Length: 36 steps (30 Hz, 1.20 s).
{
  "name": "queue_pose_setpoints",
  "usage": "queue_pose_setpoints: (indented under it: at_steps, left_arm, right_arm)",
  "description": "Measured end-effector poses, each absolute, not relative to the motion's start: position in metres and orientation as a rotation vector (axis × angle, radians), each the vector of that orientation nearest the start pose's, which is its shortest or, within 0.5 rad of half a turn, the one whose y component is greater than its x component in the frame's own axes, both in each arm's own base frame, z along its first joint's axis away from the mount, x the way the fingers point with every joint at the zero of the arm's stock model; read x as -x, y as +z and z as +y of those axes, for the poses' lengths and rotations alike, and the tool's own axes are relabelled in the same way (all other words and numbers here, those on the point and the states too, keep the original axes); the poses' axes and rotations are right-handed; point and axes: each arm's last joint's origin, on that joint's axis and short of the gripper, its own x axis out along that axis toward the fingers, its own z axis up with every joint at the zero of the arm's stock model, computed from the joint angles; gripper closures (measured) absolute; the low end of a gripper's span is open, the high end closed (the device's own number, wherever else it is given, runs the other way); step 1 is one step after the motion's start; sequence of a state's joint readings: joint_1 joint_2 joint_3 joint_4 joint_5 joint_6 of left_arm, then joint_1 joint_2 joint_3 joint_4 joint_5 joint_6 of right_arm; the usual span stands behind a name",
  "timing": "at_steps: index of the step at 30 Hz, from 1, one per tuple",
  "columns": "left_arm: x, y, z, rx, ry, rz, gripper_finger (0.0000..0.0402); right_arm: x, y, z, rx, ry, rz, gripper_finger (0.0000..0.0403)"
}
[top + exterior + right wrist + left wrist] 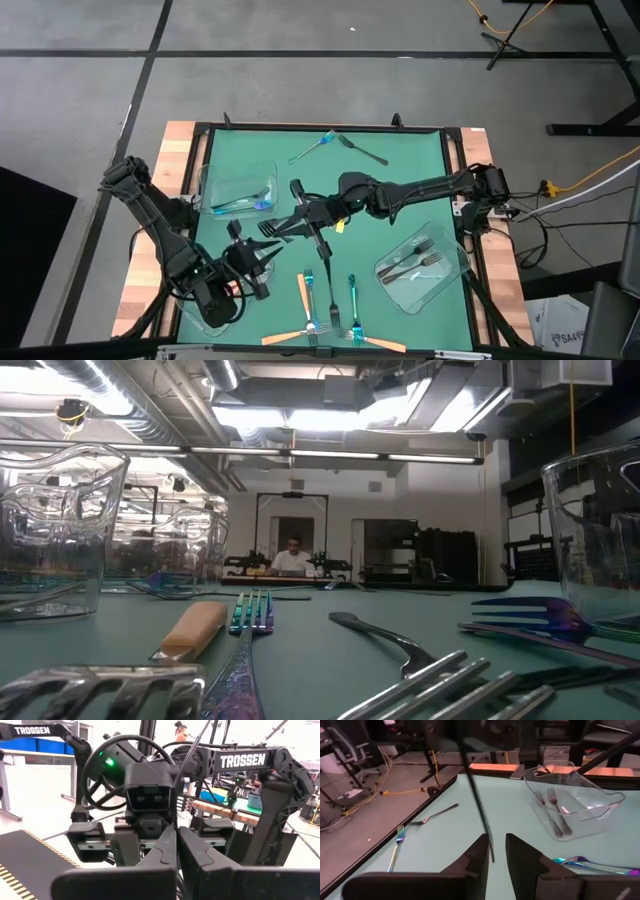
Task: Sort silverware by color (type)
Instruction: Put the black fork into the bottom right transparent bin
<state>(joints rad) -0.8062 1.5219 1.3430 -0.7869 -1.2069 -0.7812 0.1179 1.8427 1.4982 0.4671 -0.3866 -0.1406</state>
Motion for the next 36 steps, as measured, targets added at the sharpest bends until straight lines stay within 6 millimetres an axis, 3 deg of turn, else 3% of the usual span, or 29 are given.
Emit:
queue_pose_setpoints:
  at_steps: [20, 36]
  left_arm:
    - [-0.233, 0.321, -0.2, -0.062, 0.526, 0.311, 0.0343]
    - [-0.252, 0.327, -0.189, -0.086, 0.555, 0.294, 0.0343]
  right_arm:
    - [-0.43, 0.343, 0.064, 0.209, 0.56, -0.182, 0.0403]
    - [-0.43, 0.343, 0.064, 0.209, 0.56, -0.182, 0.0403]
